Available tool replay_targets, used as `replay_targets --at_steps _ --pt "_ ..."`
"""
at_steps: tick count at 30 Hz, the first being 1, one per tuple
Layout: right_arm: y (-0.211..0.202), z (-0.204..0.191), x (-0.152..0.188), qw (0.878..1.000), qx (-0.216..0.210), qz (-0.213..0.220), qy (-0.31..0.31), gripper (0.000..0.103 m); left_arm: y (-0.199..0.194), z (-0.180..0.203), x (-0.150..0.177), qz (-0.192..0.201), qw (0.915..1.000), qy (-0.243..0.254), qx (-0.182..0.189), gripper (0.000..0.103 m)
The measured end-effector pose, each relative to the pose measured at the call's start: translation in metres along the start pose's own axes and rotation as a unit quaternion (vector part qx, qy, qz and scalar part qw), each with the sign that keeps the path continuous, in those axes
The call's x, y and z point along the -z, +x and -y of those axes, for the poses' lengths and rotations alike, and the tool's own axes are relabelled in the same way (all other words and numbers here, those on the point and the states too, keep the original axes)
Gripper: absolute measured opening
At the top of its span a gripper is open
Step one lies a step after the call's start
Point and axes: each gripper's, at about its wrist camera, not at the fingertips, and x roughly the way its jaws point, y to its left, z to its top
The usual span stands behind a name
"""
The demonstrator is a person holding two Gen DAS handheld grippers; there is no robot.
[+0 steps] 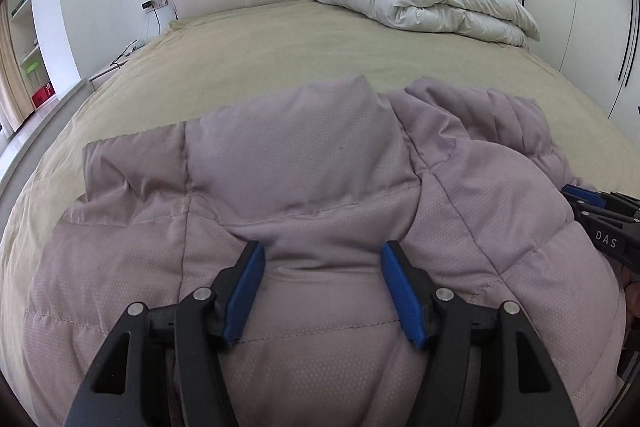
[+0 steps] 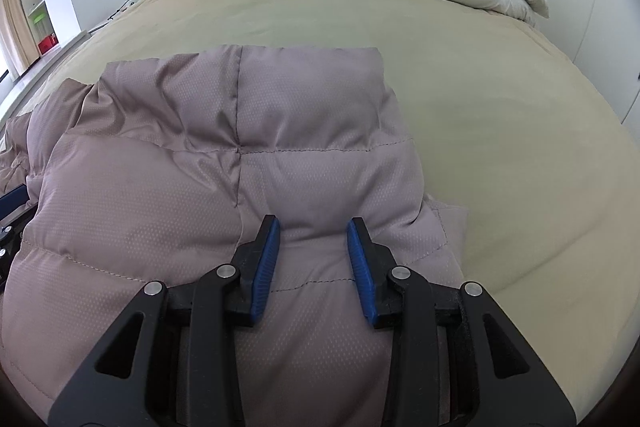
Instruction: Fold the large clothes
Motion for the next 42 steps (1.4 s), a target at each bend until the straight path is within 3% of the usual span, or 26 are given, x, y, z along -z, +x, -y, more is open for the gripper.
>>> replay_targets --at_steps 2,4,7,11,12,15,16,18,22,26,28,32,42 --pt "-0.002 0.001 -0.001 1.000 -0.003 -0.005 0.000 0.034 -0.009 -0.005 -0.004 -0.008 0.9999 -0.004 0.010 0.065" --pt "-0.018 0.000 -0.002 1.000 -0.004 -0.011 0.015 0.035 -0.029 -0.014 -0.003 -0.001 1.0000 0.001 -0.002 0.064" --pt "-0.065 -0.014 0.004 0.997 -0.055 0.032 0.034 0.035 -0.062 -0.036 0.006 0.027 0.9992 -0.017 -0.024 0.064" --pt "-0.112 -0.077 0.016 0.991 -0.112 0.067 -0.031 0.035 -0.080 -0.068 0.024 0.034 0.9963 -0.041 -0.067 0.064" --pt "-0.115 -0.097 0.019 0.990 -0.114 0.065 -0.060 0.041 -0.077 -0.074 0.029 0.025 0.9964 -0.042 -0.070 0.064" --pt "-0.098 -0.140 0.035 0.988 -0.094 0.046 -0.112 0.058 -0.068 -0.083 0.039 0.016 0.9967 -0.040 -0.068 0.065" --pt "-0.093 -0.145 0.042 0.988 -0.083 0.053 -0.115 0.059 -0.066 -0.084 0.039 0.016 0.9968 -0.040 -0.066 0.066" --pt "-0.089 -0.151 0.049 0.988 -0.077 0.069 -0.114 0.059 -0.060 -0.089 0.040 0.013 0.9970 -0.048 -0.059 0.068" --pt "-0.084 -0.152 0.048 0.988 -0.078 0.061 -0.121 0.059 -0.054 -0.093 0.044 0.015 0.9973 -0.051 -0.051 0.070" --pt "-0.076 -0.145 0.025 0.990 -0.076 0.038 -0.115 0.059 -0.051 -0.092 0.045 0.016 0.9973 -0.050 -0.051 0.070" --pt "-0.086 -0.141 0.023 0.991 -0.081 0.047 -0.099 0.059 -0.050 -0.092 0.045 0.015 0.9974 -0.052 -0.049 0.071" --pt "-0.078 -0.149 0.034 0.987 -0.066 0.062 -0.130 0.061 -0.048 -0.092 0.045 0.014 0.9975 -0.050 -0.048 0.071" --pt "-0.061 -0.137 0.033 0.987 -0.091 0.051 -0.119 0.062 -0.043 -0.095 0.046 0.013 0.9974 -0.058 -0.039 0.072"
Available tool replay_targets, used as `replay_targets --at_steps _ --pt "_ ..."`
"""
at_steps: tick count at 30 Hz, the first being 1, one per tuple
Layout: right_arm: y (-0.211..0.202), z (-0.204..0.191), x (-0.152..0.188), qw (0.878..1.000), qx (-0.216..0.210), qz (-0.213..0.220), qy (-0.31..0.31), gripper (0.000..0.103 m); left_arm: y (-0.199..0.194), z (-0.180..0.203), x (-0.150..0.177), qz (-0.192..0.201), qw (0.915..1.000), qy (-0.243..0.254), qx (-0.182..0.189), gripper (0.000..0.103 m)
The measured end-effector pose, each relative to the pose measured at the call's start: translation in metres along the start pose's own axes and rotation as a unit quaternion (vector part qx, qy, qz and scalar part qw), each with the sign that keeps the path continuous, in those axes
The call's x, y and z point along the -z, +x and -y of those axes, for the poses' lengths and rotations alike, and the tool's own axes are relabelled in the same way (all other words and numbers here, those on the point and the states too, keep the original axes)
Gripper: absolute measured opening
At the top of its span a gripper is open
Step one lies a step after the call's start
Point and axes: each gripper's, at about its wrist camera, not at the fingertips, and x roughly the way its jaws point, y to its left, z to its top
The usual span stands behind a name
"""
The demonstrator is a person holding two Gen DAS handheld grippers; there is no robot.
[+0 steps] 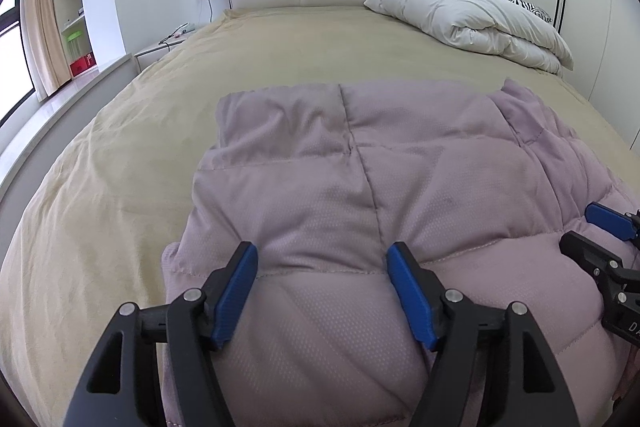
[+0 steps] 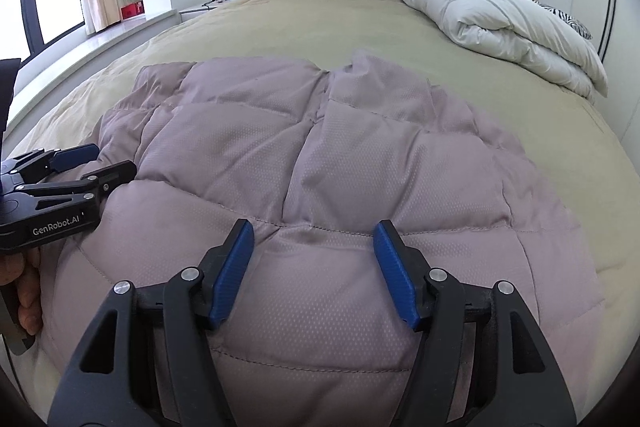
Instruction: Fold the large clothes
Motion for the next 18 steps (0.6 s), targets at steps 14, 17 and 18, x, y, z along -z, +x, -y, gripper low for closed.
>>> replay_targets --at_steps 14,17,18 --pt "-0.033 0.026 0.004 0.989 -0.130 -0.023 0.073 0.062 -0.047 -0.020 0.016 -0.007 0.9997 -0.018 0.014 0.073" --pt "-0.040 0.065 0.012 0.985 -0.120 -0.007 0.126 0.062 -0.059 -0.037 0.020 -0.008 0.9991 -0.040 0.015 0.073" --pt "-0.045 0.082 0.018 0.983 -0.110 0.000 0.148 0.062 -0.063 -0.044 0.023 -0.007 0.9989 -0.044 0.011 0.073"
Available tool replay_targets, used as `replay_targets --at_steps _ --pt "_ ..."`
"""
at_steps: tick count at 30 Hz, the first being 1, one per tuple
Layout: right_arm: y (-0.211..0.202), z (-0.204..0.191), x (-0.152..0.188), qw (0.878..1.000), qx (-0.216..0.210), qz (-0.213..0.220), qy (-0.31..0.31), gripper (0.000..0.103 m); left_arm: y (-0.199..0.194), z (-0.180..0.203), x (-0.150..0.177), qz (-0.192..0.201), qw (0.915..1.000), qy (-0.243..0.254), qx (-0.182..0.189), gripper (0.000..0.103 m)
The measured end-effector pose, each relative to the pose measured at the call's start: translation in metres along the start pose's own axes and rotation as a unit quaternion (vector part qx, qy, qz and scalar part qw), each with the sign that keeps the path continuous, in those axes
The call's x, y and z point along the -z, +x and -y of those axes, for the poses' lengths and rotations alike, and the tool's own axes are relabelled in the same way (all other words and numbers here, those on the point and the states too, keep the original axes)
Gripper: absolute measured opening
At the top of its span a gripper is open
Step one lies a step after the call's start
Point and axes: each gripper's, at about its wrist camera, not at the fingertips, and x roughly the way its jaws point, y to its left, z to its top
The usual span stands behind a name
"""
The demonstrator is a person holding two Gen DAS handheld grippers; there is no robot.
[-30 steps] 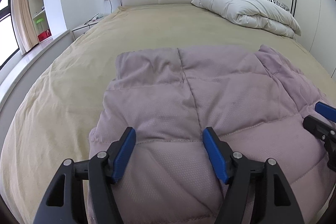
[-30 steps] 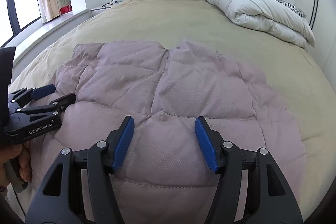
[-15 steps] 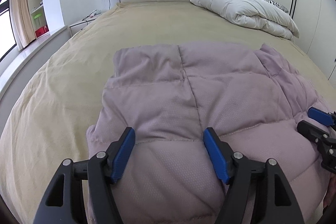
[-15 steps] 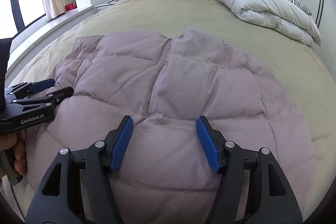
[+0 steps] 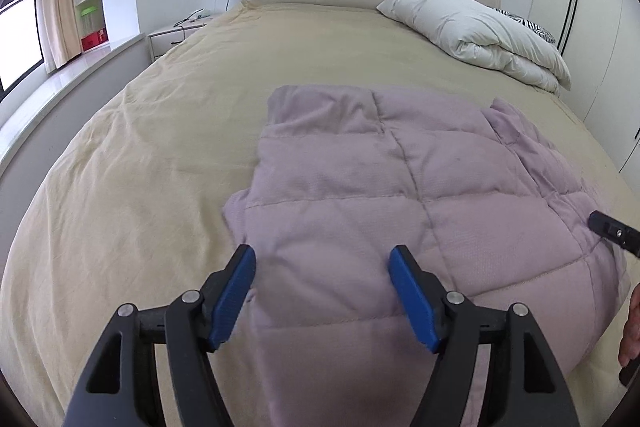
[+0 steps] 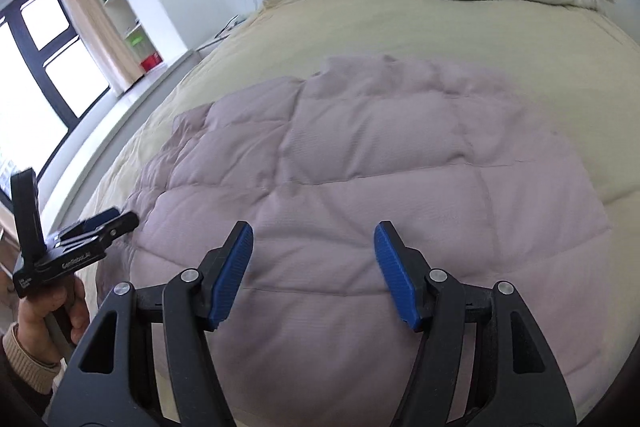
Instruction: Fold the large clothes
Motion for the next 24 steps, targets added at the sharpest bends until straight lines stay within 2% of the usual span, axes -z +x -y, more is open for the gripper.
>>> replay_targets --at_steps 3,4,5,6,7,8,9,13,15,17,20,24 --pt "-0.024 0.055 0.002 0.995 0.077 0.018 0.058 0.063 -0.016 -0.029 0.008 0.004 0.9990 -0.043 0.009 0.073" --pt "-0.034 0.076 0.004 0.992 0.089 0.026 0.083 0.063 -0.021 -0.039 0.010 0.006 0.9980 -0.061 0.017 0.076" --pt "-0.046 0.095 0.006 0.989 0.087 0.038 0.109 0.063 -0.026 -0.049 0.012 0.008 0.9967 -0.077 0.024 0.079" --pt "-0.059 0.114 0.010 0.986 0.080 0.049 0.134 0.064 -0.029 -0.057 0.014 0.008 0.9952 -0.092 0.032 0.087" --pt "-0.068 0.128 0.013 0.984 0.077 0.055 0.150 0.073 -0.032 -0.064 0.015 0.006 0.9931 -0.108 0.044 0.094" --pt "-0.077 0.140 0.016 0.982 0.073 0.061 0.161 0.078 -0.032 -0.070 0.016 0.001 0.9905 -0.123 0.060 0.096" --pt "-0.083 0.149 0.018 0.982 0.068 0.063 0.163 0.084 -0.030 -0.074 0.016 -0.006 0.9871 -0.138 0.081 0.096" --pt "-0.086 0.181 0.022 0.984 0.018 0.043 0.173 0.086 -0.007 -0.082 0.013 -0.058 0.9657 -0.187 0.170 0.097" --pt "-0.079 0.194 0.020 0.981 -0.010 0.026 0.193 0.086 0.009 -0.079 0.012 -0.083 0.9595 -0.197 0.184 0.097" --pt "-0.068 0.201 0.018 0.978 -0.040 0.016 0.204 0.086 0.023 -0.077 0.012 -0.102 0.9567 -0.199 0.186 0.097" --pt "-0.045 0.208 0.015 0.973 -0.078 -0.003 0.217 0.086 0.044 -0.080 0.017 -0.132 0.9442 -0.221 0.205 0.097" --pt "-0.010 0.215 0.011 0.964 -0.116 -0.041 0.237 0.086 0.052 -0.087 0.020 -0.131 0.9326 -0.241 0.234 0.098"
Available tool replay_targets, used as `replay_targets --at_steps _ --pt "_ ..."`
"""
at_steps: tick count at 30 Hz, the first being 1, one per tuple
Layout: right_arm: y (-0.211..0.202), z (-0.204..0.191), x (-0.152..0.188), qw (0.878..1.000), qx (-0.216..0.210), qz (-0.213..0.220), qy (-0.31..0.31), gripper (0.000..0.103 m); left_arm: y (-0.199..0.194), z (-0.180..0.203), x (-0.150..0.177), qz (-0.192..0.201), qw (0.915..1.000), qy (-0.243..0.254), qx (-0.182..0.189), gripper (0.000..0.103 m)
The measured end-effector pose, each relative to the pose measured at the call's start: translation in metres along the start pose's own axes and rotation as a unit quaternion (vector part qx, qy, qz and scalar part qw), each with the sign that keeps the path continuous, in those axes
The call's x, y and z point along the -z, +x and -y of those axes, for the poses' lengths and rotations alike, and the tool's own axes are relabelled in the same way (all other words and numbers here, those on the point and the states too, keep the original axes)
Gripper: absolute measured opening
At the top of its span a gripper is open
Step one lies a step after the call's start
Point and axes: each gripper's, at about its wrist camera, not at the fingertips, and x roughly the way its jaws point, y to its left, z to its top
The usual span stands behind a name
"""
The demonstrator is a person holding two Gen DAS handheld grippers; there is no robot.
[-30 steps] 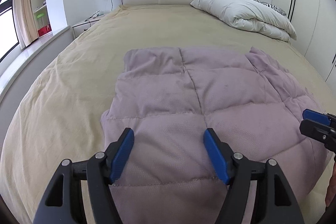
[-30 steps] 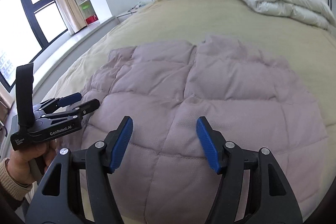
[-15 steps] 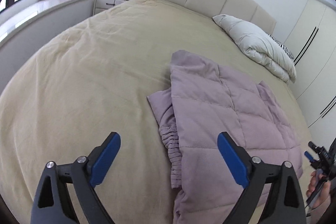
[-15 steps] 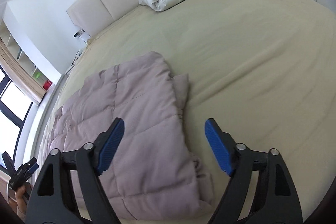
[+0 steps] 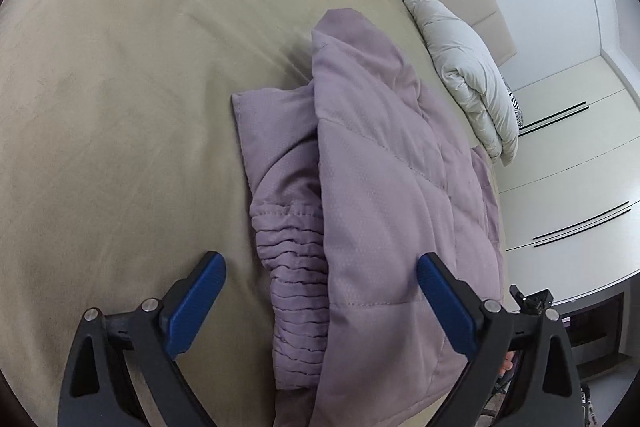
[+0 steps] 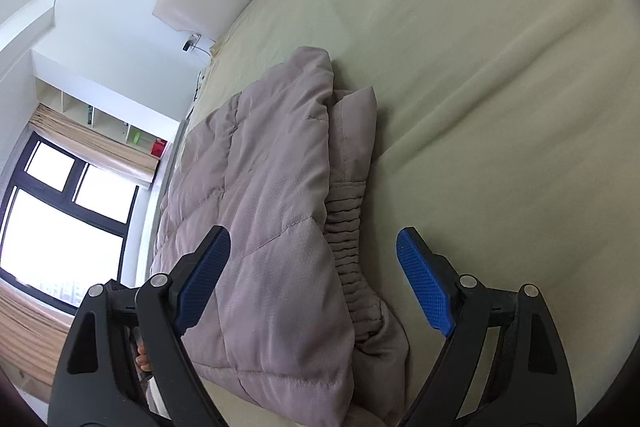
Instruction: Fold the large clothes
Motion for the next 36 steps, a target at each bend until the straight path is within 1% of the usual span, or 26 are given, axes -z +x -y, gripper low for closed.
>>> replay_targets --at_steps 3,5,9,12,14,16,20,24,25,27,28,32,34,36 --pt "0.021 0.006 -0.009 1.000 0.016 -0.020 0.004 0.086 0.001 -0.004 -0.002 -0.008 0.9999 -0.002 0.015 0.098" --pt "0.030 0.011 -0.017 1.000 0.003 -0.025 0.012 0.086 0.001 -0.006 -0.004 -0.014 0.9996 -0.004 0.024 0.098" --pt "0.043 0.016 -0.033 0.999 -0.022 -0.032 0.030 0.086 -0.008 -0.014 -0.006 -0.016 0.9991 -0.007 0.039 0.090" --pt "0.060 0.015 -0.045 0.998 -0.038 -0.051 0.023 0.086 -0.011 -0.020 -0.006 -0.016 0.9986 -0.004 0.050 0.087" --pt "0.070 0.012 -0.049 0.997 -0.046 -0.062 0.015 0.086 -0.010 -0.023 -0.008 -0.022 0.9984 0.000 0.053 0.086" --pt "0.084 0.009 -0.050 0.996 -0.059 -0.071 0.007 0.086 -0.009 -0.024 -0.014 -0.022 0.9982 -0.001 0.055 0.086" --pt "0.101 -0.004 -0.049 0.994 -0.062 -0.091 -0.021 0.087 -0.002 -0.029 -0.027 -0.014 0.9976 -0.014 0.066 0.086" --pt "0.113 -0.011 -0.051 0.992 -0.071 -0.104 -0.029 0.087 0.007 -0.025 -0.031 -0.015 0.9979 -0.014 0.062 0.086" --pt "0.115 -0.011 -0.052 0.991 -0.077 -0.105 -0.030 0.087 0.009 -0.024 -0.032 -0.018 0.9974 -0.014 0.068 0.082" --pt "0.118 -0.013 -0.052 0.990 -0.090 -0.108 -0.035 0.087 0.016 -0.025 -0.033 -0.032 0.9947 -0.030 0.092 0.074" --pt "0.117 -0.015 -0.046 0.989 -0.097 -0.108 -0.038 0.088 0.016 -0.028 -0.033 -0.035 0.9939 -0.038 0.098 0.074" --pt "0.116 -0.013 -0.040 0.984 -0.132 -0.110 -0.043 0.088 0.018 -0.030 -0.032 -0.044 0.9917 -0.039 0.115 0.073" --pt "0.119 -0.016 -0.038 0.983 -0.134 -0.117 -0.051 0.088 0.019 -0.027 -0.030 -0.055 0.9924 -0.022 0.109 0.074" --pt "0.122 -0.019 -0.036 0.983 -0.115 -0.131 -0.065 0.087 0.022 -0.019 -0.029 -0.060 0.9942 -0.001 0.089 0.078"
